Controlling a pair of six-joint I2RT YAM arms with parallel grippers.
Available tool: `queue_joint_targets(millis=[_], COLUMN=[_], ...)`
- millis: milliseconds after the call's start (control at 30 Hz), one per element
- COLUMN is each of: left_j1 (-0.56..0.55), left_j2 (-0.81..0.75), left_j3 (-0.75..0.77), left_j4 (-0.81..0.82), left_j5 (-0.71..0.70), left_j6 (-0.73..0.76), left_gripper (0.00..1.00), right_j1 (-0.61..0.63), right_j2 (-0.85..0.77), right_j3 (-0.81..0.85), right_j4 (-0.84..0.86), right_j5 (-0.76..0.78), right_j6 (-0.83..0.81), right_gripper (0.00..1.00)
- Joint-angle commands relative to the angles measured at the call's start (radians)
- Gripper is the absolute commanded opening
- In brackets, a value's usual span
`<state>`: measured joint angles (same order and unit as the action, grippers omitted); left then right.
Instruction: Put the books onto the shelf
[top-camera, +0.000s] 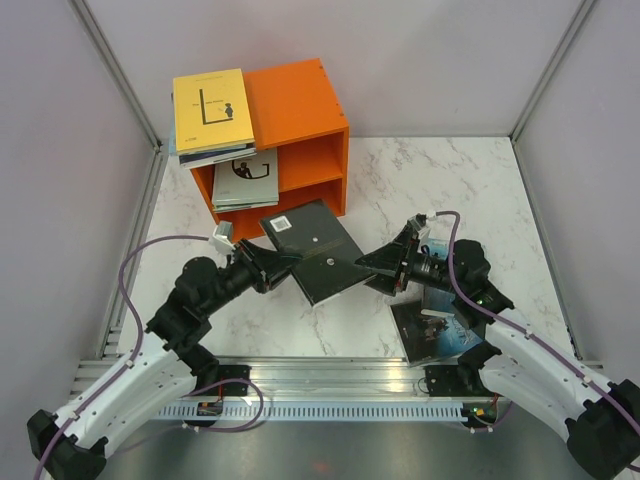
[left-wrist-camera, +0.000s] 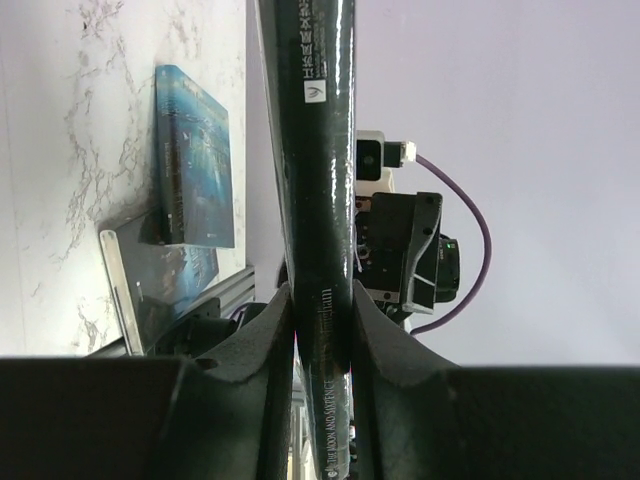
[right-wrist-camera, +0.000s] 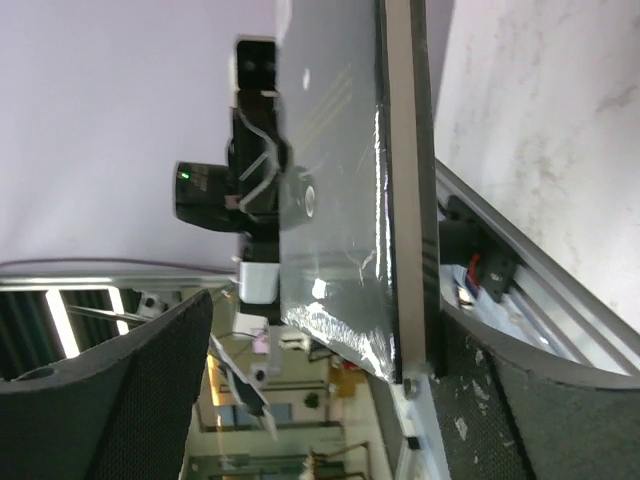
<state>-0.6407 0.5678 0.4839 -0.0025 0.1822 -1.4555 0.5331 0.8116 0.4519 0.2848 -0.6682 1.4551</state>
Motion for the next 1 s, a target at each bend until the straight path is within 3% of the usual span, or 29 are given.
queue_joint_targets(millis=[0, 67, 100, 200, 367, 400, 467, 567, 667, 700, 767, 800, 967], left_j1=[0.003, 0.003, 0.003, 0.003, 0.003, 0.003, 0.003, 0.004, 0.004, 0.004, 0.004, 0.004, 0.006], left_j2=[-0.016, -0.020, -0.022, -0.025, 0.020, 0.044, 0.066, 0.104, 0.133, 0.138, 0.135, 0.130, 0.080], left_j3=[0.007, 0.002, 0.001, -0.005, 0.016, 0.027, 0.076, 0.180, 0.304, 0.335, 0.411, 0.435, 0.567], left_j4=[0.200, 0.200, 0.199, 0.199, 0.180, 0.155, 0.107, -0.054, -0.259, -0.322, -0.456, -0.488, -0.519], left_j5=[0.002, 0.005, 0.003, 0.013, 0.086, 0.100, 0.128, 0.132, 0.091, 0.074, 0.022, 0.005, -0.013], left_j6=[-0.066, -0.066, -0.069, -0.069, -0.051, -0.042, 0.004, 0.102, 0.203, 0.224, 0.276, 0.293, 0.305], left_gripper=[0.02, 0.02, 0.02, 0.02, 0.02, 0.02, 0.02, 0.04, 0.28, 0.52, 0.74, 0.90, 0.90], right_j1=[0.005, 0.007, 0.007, 0.010, 0.015, 0.015, 0.015, 0.015, 0.015, 0.015, 0.015, 0.015, 0.015], right_j2=[-0.012, -0.002, 0.000, 0.004, 0.026, 0.027, 0.029, 0.014, 0.000, 0.000, 0.012, 0.018, 0.087], right_j3=[0.010, 0.014, 0.016, 0.021, 0.021, 0.022, 0.030, 0.045, 0.050, 0.051, 0.057, 0.060, 0.099], right_j4=[0.152, 0.177, 0.185, 0.204, 0.244, 0.244, 0.232, 0.180, 0.142, 0.142, 0.148, 0.155, 0.220], right_j5=[0.048, 0.048, 0.048, 0.047, 0.025, 0.022, 0.016, 0.018, 0.028, 0.033, 0.039, 0.039, 0.042], right_j6=[0.077, 0.083, 0.088, 0.094, 0.088, 0.083, 0.067, 0.038, 0.013, 0.014, 0.016, 0.016, 0.036], right_gripper=[0.83, 0.72, 0.60, 0.46, 0.29, 0.16, 0.00, 0.00, 0.00, 0.00, 0.00, 0.00, 0.00])
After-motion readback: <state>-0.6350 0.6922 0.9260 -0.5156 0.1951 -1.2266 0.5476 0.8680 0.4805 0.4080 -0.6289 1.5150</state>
